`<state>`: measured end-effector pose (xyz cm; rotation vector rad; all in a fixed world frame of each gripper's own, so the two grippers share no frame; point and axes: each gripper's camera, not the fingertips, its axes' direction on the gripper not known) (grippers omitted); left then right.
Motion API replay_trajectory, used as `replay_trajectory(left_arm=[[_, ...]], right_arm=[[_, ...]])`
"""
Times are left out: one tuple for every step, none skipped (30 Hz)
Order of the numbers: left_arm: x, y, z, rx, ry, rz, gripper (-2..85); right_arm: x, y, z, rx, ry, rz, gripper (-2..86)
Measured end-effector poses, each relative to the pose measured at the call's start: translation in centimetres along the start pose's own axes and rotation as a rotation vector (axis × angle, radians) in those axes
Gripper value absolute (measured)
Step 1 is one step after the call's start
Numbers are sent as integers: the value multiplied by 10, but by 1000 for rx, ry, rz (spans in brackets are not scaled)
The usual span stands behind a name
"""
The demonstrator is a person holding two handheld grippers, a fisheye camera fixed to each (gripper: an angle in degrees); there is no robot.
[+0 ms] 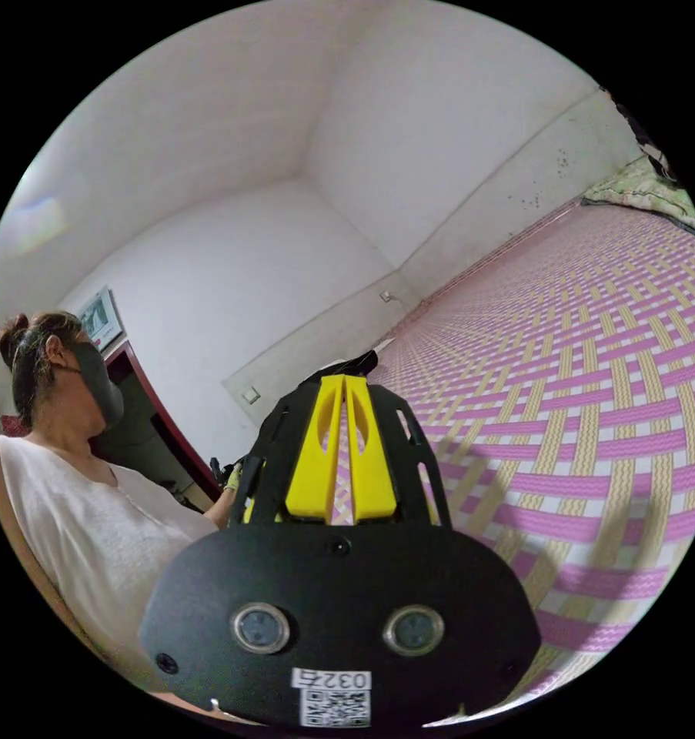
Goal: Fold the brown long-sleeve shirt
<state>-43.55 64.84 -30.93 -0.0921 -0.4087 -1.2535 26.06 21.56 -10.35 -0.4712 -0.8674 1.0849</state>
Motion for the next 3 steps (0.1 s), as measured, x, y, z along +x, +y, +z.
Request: replay_trajectory(left_arm=[[-38,-19,-3,34,37,-132,105],[-70,-35,-4,81,120,-248,121],[-85,-42,-4,100,162,-304,131]], right_arm=[[3,-1,-4,-7,5,4,-10],[6,-3,-8,-13,19,9,-10],[8,-4,-10,-15,26,10,-10]])
